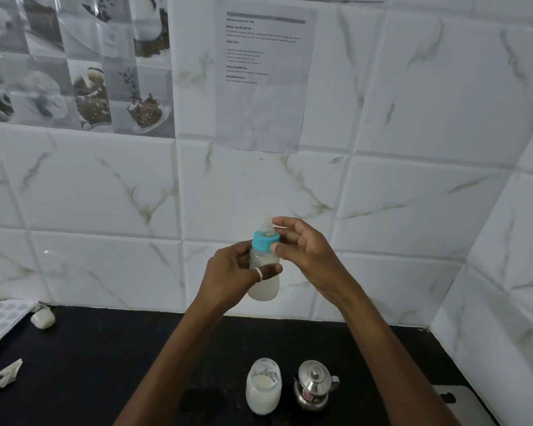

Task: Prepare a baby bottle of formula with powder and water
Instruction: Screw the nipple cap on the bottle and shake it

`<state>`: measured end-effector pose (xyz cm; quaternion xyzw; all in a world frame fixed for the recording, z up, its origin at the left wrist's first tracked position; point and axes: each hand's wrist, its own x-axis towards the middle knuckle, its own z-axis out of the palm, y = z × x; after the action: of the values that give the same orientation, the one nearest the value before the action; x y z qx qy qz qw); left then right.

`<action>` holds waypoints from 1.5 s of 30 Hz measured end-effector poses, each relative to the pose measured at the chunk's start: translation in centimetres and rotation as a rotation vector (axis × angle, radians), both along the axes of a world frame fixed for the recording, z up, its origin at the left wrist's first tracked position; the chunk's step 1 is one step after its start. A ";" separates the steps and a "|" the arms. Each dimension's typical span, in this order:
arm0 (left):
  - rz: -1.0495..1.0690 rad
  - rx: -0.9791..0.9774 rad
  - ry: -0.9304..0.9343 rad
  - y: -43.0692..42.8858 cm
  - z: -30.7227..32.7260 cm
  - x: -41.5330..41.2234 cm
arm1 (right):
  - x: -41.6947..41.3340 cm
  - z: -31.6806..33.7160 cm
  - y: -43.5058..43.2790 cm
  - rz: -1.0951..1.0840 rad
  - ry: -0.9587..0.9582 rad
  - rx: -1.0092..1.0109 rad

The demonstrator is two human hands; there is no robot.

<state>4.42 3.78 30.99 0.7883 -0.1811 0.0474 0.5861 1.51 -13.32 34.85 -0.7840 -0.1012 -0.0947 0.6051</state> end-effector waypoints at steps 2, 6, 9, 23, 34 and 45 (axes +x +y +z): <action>0.002 -0.007 -0.003 0.0 -0.1 0.0 | 0.0 -0.1 0.1 -0.007 -0.020 0.038; 0.018 0.010 -0.018 0.0 -0.3 -0.1 | -0.2 -1.3 1.0 -0.095 -0.055 0.130; 0.033 0.031 -0.032 -0.1 -0.5 -0.3 | -0.3 -1.9 2.3 -0.177 -0.053 0.143; -0.007 0.018 -0.012 0.1 -0.4 -0.3 | -0.1 -0.6 0.9 0.000 -0.003 0.052; 0.066 0.078 -0.039 -0.3 -0.8 -0.3 | -0.1 -3.6 4.3 -0.378 -0.121 0.130; -0.048 0.014 0.019 0.0 -0.5 0.2 | 1.0 0.2 -1.2 0.175 0.093 -0.011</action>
<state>4.60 3.83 30.54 0.7883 -0.1948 0.0242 0.5831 2.54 -14.49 35.09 -0.7790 -0.1417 -0.0041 0.6108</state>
